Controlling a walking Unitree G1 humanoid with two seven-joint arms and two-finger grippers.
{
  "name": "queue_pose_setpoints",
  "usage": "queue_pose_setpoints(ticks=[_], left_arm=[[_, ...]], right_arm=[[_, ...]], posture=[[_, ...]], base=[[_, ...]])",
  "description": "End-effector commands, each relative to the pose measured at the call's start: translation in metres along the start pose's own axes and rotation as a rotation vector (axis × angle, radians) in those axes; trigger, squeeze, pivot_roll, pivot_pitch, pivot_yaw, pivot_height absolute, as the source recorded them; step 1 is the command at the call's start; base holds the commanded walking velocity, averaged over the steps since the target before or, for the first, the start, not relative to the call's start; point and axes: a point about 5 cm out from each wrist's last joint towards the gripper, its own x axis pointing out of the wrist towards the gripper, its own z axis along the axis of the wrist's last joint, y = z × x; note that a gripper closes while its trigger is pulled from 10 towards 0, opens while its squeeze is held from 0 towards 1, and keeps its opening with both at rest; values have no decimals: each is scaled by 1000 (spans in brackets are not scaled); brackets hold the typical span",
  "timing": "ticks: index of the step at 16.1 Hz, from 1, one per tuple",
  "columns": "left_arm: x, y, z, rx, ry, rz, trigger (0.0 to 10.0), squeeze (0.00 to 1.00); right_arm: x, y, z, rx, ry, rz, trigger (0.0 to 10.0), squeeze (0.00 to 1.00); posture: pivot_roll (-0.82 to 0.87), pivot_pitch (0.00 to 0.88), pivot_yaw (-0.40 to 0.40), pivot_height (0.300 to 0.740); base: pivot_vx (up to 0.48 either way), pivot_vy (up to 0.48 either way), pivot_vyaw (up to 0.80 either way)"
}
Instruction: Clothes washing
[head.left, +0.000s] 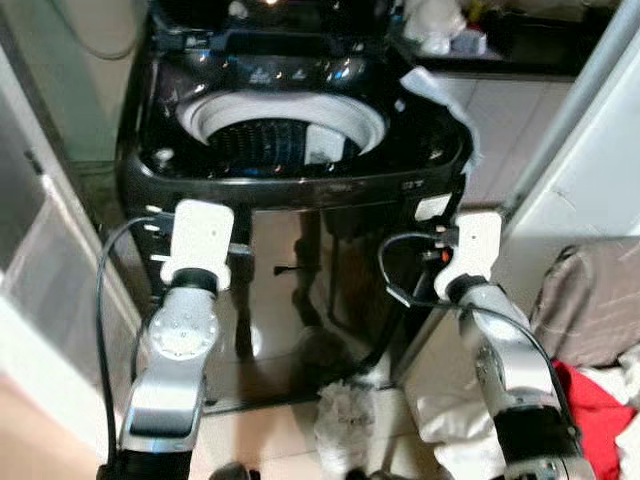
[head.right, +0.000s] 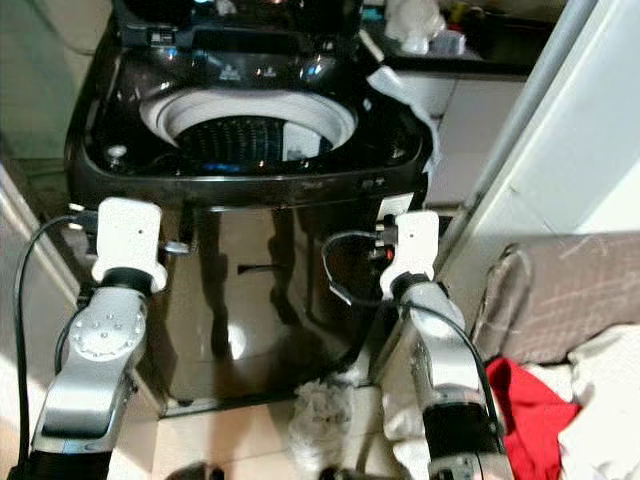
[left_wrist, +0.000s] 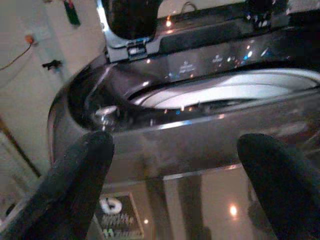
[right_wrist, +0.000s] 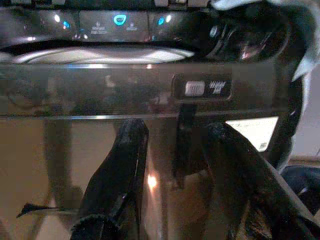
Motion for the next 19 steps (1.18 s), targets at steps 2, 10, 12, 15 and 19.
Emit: queue_pose_setpoints(ticks=[2, 10, 12, 15, 19], left_arm=[[4, -2, 1, -12, -3, 10, 10000, 0], [11, -7, 2, -26, -17, -10, 10000, 0], [14, -9, -4, -23, 0, -52, 10000, 0], [20, -5, -14, 1, 31, -62, 10000, 0], [28, -2, -12, 8, 13, -81, 10000, 0]], right_arm=[[2, 1, -2, 13, 23, 15, 10000, 0], [7, 7, 1, -96, 19, 54, 10000, 0], [7, 1, 4, -161, -14, 2, 10000, 0], [6, -13, 2, -191, -5, -88, 10000, 0], [3, -23, 0, -213, -3, -174, 10000, 0]], posture=[[15, 0, -53, 740], [-9, 0, -46, 740], [-13, 0, -43, 740], [-16, 0, -41, 740], [-31, 0, -31, 740]], base=[[-298, 0, 0], [-223, 0, -183], [0, 0, -716], [0, 0, -723], [0, 0, -719]])
